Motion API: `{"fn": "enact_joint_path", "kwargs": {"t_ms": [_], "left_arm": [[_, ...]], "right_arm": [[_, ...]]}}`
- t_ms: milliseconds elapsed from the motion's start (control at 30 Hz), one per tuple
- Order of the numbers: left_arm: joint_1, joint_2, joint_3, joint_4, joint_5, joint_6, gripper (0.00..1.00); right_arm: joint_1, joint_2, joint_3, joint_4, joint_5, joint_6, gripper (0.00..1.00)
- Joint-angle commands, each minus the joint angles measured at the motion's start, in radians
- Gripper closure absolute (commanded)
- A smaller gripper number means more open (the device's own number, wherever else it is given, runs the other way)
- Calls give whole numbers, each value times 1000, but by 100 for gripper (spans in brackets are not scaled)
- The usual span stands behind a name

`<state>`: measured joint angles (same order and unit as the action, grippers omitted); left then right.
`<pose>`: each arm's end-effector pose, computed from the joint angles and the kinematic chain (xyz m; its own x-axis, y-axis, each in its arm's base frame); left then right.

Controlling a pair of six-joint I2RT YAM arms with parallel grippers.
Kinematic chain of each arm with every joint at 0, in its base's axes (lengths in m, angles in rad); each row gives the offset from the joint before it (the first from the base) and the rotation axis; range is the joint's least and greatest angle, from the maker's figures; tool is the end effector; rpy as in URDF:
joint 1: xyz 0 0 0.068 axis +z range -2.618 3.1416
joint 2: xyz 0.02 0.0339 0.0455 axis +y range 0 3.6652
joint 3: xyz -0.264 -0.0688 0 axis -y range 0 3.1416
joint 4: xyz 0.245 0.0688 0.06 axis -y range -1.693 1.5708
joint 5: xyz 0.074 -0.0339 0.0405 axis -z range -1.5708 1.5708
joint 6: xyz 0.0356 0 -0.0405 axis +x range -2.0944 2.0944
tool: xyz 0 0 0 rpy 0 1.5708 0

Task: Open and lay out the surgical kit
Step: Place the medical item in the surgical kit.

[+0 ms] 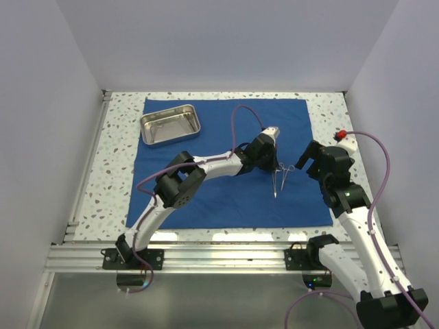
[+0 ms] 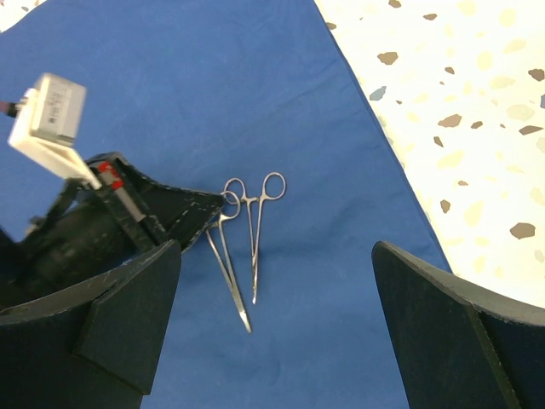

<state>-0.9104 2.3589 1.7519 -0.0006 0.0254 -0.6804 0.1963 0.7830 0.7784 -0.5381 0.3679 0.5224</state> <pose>0.3260 -0.4212 0.1466 -0.7769 -0.0250 -0.6291 0.4033 0.7475 -0.5278 0.1692 0.0206 0.3032 -0.3791 0.3993 -0.8348 0.3568 0.8954 0.2663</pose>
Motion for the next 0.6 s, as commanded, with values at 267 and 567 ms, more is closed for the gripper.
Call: {"fn": "enact_joint_path", "kwargs": {"t_ms": [267, 567], "left_arm": [[-7, 66, 110, 17, -18, -5, 84], [-7, -68, 81, -42, -51, 37, 21]], "right_arm": [[3, -22, -13, 15, -6, 1, 1], [3, -27, -21, 15, -14, -2, 1]]}}
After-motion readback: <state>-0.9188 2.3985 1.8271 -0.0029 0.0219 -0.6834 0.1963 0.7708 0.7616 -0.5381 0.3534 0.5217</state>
